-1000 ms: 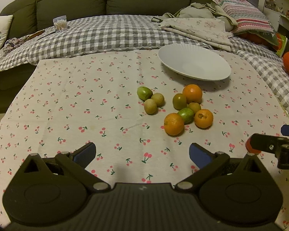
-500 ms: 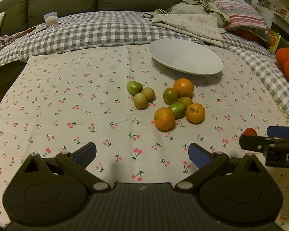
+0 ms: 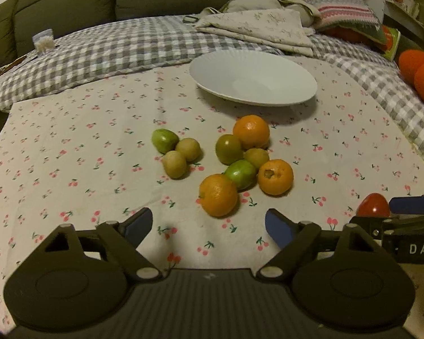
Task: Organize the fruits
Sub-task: 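Reach both tools toward the fruits, closing right on the red tomato, then carry the tomato in the right tool while the left tool carries an orange to the bowl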
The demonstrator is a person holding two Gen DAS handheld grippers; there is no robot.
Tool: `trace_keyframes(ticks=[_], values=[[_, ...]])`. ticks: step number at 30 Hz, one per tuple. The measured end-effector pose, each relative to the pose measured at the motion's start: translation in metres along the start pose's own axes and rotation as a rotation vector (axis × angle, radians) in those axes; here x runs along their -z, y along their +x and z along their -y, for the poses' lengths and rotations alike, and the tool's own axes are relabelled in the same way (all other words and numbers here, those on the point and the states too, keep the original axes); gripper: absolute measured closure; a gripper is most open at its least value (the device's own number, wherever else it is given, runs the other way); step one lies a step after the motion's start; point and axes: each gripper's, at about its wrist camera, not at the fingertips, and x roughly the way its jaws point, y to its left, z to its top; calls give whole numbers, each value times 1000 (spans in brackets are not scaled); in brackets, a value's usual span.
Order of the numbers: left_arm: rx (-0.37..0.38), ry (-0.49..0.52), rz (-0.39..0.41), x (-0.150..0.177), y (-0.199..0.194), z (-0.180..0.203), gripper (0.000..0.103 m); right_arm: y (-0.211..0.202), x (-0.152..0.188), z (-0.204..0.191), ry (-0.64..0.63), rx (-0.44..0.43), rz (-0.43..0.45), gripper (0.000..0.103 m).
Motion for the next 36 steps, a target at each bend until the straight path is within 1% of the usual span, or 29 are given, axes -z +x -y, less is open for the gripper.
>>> trace_keyframes(ticks=[3,5,7,9,11,12,13,14,15,17,19,24,30,34,36], values=[[-12,13,3,-2,7,1,21,5,0,1,-9,19,-8,31],[-10,20,6,-2,10,1,25,8,0,0,-13,20,-13,33],[-8,31,10,-2,14,2,26,11,-1,0,-14,23,-20,37],[-4,35,9,-2,17,2,31,14,-1,0,-10,28,-22,39],[8,30,6,-3,20,1,44,15,-2,-1,-9,31,-18,43],[15,28,6,-3,22,1,47,16,-2,-2,-9,28,-17,46],[20,28,7,-3,23,1,53,16,-3,-3,-9,25,-16,50],[21,32,9,-3,24,1,60,17,-3,-4,-11,23,-15,51],[21,39,12,-3,24,2,63,18,-4,-4,-14,23,-15,55],[28,51,18,-3,24,4,72,19,-5,-5,-21,34,-12,60],[24,62,23,-2,22,6,72,19,-6,-3,-19,41,-8,67],[43,37,26,-4,19,1,73,16,-7,7,29,7,-5,68],[49,9,51,-12,1,-6,73,5,-11,18,77,-9,29,68],[73,-29,58,-23,-11,-15,73,-1,-18,23,96,-13,61,68],[66,-32,56,-33,-15,-16,73,-3,-23,24,99,-11,79,68]])
